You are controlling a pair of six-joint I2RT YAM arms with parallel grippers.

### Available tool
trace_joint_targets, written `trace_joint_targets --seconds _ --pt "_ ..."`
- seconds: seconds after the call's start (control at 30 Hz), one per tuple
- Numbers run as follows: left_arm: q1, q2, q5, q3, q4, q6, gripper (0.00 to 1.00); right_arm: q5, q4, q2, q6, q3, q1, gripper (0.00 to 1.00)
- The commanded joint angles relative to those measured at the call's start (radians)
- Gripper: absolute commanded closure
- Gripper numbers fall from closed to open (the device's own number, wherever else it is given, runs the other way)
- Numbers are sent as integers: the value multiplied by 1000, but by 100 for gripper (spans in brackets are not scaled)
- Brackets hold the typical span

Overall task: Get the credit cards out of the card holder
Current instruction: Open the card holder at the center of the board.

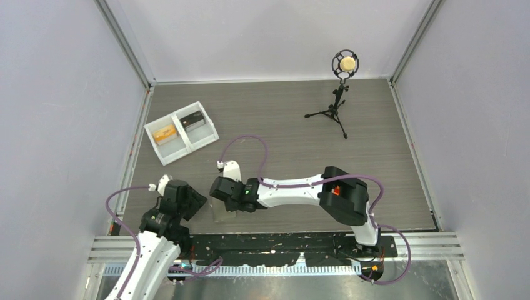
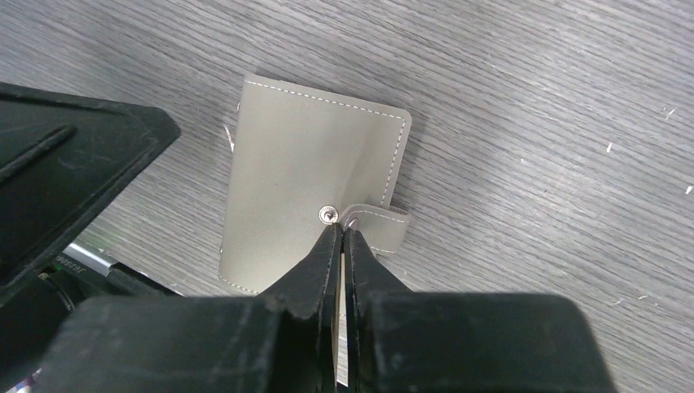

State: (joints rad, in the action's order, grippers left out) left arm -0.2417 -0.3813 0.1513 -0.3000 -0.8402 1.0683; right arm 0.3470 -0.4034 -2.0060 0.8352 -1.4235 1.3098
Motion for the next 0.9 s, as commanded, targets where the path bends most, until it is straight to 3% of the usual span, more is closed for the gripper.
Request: trace_joint_targets --seconds 0.0,0.17,0.3,0.43,0.63,0.87 --pt "4 -11 -87 2 107 -70 48 30 42 101 -29 25 -8 95" --pt "4 -65 -228 2 213 -138 41 35 62 181 -25 115 -43 95" --pt "4 -148 -424 -9 344 -210 24 26 99 267 -16 221 -80 95" --pt "3 -222 -537 -30 446 -242 14 -3 159 366 -35 329 -109 95" --pt "1 -299 -581 -86 502 -284 7 -34 273 491 -55 432 -116 95" --pt "-2 -398 -663 -96 609 -265 7 -47 373 568 -82 480 -119 95"
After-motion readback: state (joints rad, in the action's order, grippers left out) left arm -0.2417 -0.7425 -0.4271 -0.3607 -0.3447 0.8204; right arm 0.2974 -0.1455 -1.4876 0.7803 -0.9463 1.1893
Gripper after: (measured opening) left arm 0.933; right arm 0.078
